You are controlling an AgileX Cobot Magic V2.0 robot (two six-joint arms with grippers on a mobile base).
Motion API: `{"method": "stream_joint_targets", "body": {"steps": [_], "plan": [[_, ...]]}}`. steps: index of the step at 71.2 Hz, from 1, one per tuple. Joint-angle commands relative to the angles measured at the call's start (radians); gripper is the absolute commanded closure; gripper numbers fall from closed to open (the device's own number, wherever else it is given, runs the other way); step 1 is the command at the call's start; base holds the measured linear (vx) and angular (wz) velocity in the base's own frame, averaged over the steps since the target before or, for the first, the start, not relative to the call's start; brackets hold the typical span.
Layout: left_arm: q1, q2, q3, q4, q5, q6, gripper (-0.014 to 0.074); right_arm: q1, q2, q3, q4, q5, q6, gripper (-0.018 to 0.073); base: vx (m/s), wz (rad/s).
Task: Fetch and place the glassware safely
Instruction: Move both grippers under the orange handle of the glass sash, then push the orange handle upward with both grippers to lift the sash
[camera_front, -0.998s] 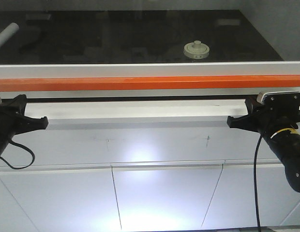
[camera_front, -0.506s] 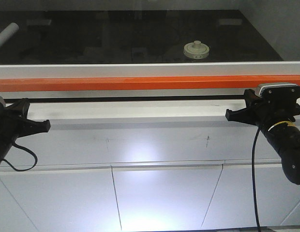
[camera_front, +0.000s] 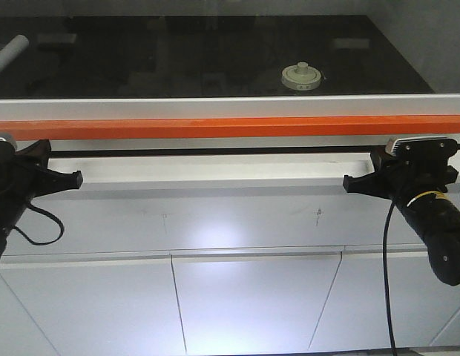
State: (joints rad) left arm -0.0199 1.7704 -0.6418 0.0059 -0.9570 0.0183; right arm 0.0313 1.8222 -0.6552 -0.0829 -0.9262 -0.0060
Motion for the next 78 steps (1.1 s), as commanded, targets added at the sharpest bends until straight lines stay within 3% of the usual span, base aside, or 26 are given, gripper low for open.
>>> {"method": "stream_joint_targets", "body": {"steps": [1,26,59,78], "plan": [[-0.006,-0.017,-0.031,-0.006,-0.053,-0.003,0.0603,-0.006,-0.038,-0.024,-0.003,-0.087,-0.012,0.056,0.0,0.0],[-0.006,0.022,-0.034,-0.006,-0.109,-0.003,0.0603,-0.006,0.004,-0.025,-0.004,-0.118,-0.018,0.056,0.0,0.0],[-0.006,0.022,-0.088,-0.006,-0.015,-0.003,0.0603,-0.006,0.035,-0.095,-0.005,-0.108,-0.007,0.056,0.0,0.0],[-0.006,0.029,-0.088,-0.006,-0.025,-0.002,0.0603,-0.006,0.058,-0.095,-0.005,-0.118,-0.007,0.056,0.0,0.0]]}}
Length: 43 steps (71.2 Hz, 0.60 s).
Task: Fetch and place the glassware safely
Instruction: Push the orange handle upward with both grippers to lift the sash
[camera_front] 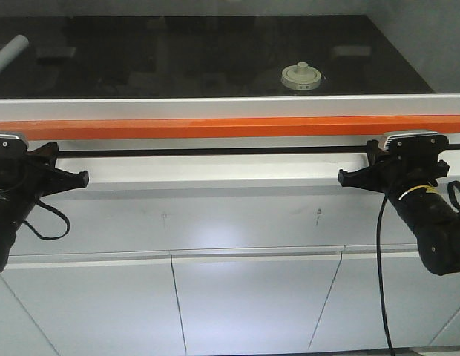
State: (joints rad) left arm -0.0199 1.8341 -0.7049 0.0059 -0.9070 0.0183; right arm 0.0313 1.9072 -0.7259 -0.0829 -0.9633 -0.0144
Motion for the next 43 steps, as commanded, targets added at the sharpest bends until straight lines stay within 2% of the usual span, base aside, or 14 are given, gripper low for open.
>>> {"method": "stream_joint_targets", "body": {"steps": [1,14,43], "plan": [[-0.006,-0.034,-0.025,-0.006,-0.078,-0.001,0.0603,-0.006,-0.024,-0.024,-0.005,-0.081,0.002,0.056,0.0,0.0],[-0.006,0.012,-0.025,-0.006,-0.157,-0.001,0.0603,-0.006,-0.004,-0.024,-0.005,-0.107,0.002,0.056,0.0,0.0],[-0.006,0.018,-0.038,-0.006,-0.199,-0.001,0.0603,-0.006,-0.004,-0.07,-0.02,-0.132,0.002,0.056,0.0,0.0]]}}
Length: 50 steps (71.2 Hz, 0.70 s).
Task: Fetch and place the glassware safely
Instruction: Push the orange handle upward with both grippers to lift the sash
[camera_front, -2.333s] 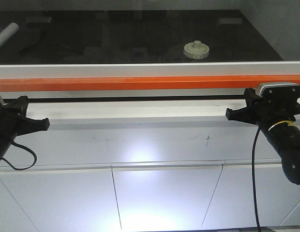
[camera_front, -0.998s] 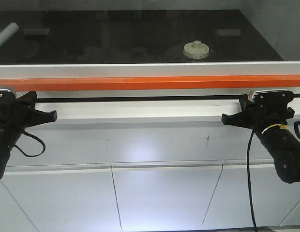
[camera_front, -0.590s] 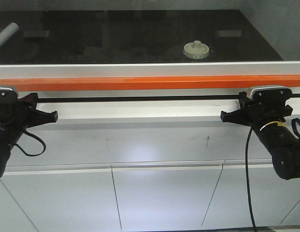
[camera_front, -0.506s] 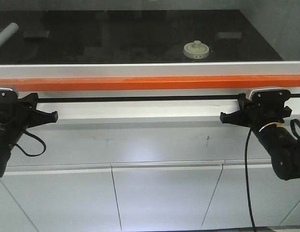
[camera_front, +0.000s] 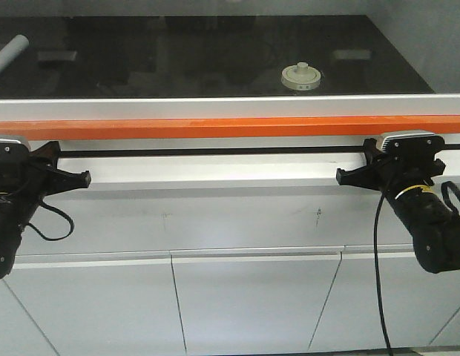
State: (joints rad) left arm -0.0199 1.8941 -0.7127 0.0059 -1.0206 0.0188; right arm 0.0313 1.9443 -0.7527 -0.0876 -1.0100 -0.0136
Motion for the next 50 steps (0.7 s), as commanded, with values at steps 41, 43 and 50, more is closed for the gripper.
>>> {"method": "stream_joint_targets", "body": {"steps": [41,43,50], "plan": [[-0.006,-0.042,-0.08,-0.006,-0.065,-0.001,0.0603,-0.006,-0.041,-0.097,-0.022,-0.031,-0.002,0.056,0.0,0.0],[-0.006,-0.042,-0.08,-0.006,-0.065,-0.001,0.0603,-0.006,-0.041,-0.097,-0.022,-0.031,-0.002,0.056,0.0,0.0],[-0.006,-0.042,-0.08,-0.006,-0.065,0.005,0.0603,-0.006,-0.041,-0.097,-0.022,-0.031,-0.002,0.056,0.0,0.0]]}}
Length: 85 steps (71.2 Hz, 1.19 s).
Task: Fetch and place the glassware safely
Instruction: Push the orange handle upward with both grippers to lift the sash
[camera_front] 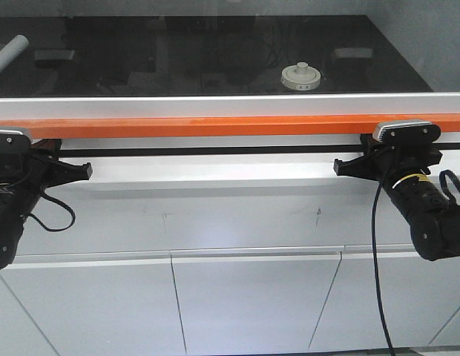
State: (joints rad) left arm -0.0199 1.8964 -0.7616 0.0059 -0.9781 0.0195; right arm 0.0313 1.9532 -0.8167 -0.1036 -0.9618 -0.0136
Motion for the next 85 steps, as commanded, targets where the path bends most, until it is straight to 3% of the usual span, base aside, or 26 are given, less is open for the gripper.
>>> {"method": "stream_joint_targets", "body": {"steps": [1,85], "plan": [[-0.006,-0.045,-0.032,-0.006,-0.108,0.007,0.0603,-0.006,-0.05,-0.033,-0.006,-0.08,-0.002,0.056,0.0,0.0],[-0.006,-0.165,-0.046,0.001,-0.092,0.003,0.0603,-0.006,-0.165,-0.034,-0.012,-0.099,0.0,0.056,0.0,0.0]]}}
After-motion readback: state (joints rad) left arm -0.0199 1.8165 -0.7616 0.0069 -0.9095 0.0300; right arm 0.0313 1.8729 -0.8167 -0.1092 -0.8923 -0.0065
